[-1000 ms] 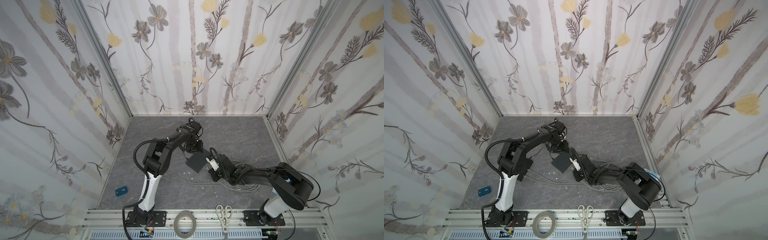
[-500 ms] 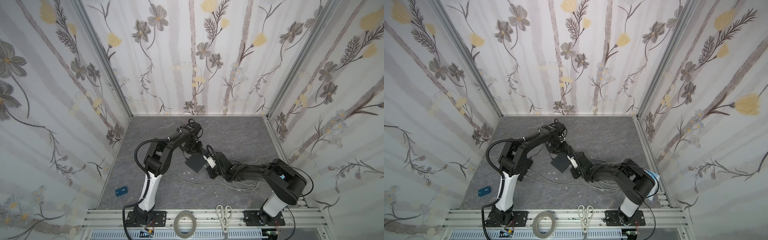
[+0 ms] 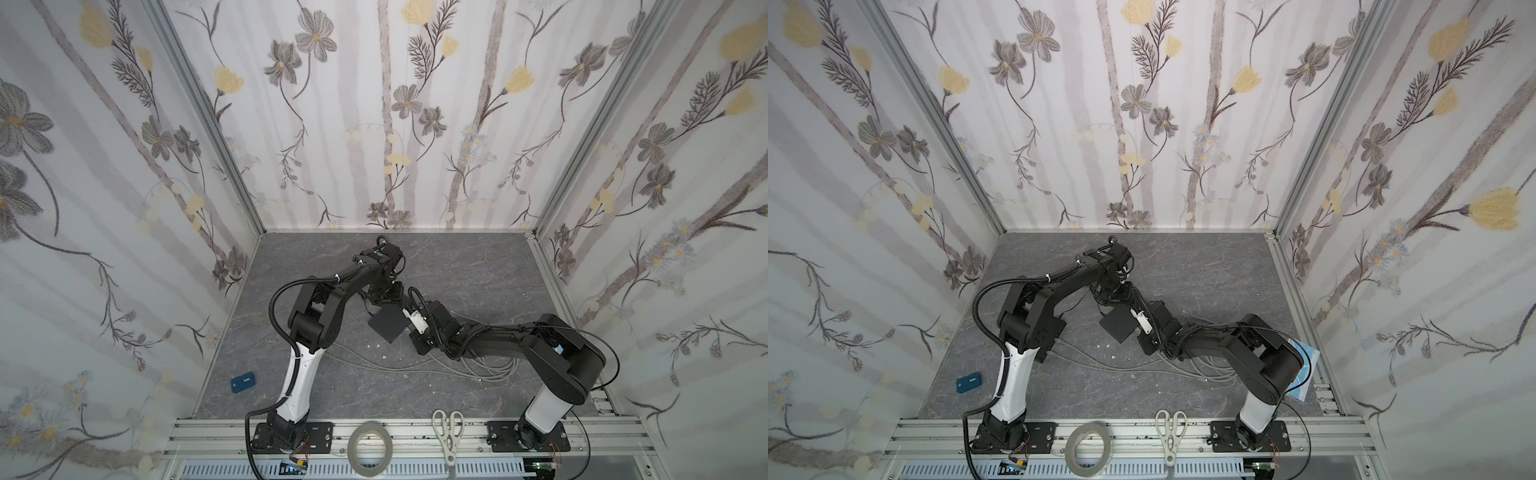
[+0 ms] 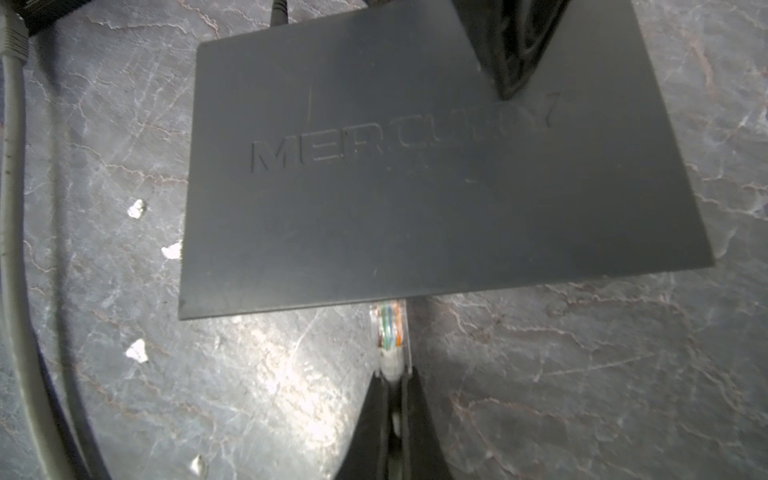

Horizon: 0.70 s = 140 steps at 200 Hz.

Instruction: Insert the plug into the switch port

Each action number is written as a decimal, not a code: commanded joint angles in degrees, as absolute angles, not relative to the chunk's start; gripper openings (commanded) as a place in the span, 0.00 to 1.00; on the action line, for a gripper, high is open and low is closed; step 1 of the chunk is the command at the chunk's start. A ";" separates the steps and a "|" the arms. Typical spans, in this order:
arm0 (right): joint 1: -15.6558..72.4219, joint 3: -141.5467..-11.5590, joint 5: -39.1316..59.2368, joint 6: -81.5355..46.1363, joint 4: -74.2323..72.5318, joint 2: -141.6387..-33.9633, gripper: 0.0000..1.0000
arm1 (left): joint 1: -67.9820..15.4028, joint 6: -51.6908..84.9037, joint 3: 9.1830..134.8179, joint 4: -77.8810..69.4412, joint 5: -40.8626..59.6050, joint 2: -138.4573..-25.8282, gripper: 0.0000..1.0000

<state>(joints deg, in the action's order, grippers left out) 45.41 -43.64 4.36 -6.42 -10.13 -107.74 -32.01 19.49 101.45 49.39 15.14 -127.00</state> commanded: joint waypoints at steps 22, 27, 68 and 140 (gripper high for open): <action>45.35 -45.61 3.34 -6.35 -8.70 -109.88 0.00 | -32.09 20.21 101.78 51.59 18.10 -127.00 0.61; 45.35 -45.70 3.42 -6.35 -8.62 -109.99 0.00 | -32.17 20.21 101.78 51.51 18.11 -126.96 0.61; 45.35 -46.24 3.25 -6.28 -7.94 -110.65 0.00 | -32.22 20.33 101.76 51.57 18.28 -126.91 0.61; 45.52 -44.63 0.49 -6.43 -6.27 -109.95 0.00 | -32.15 20.21 101.87 51.68 17.57 -126.98 0.61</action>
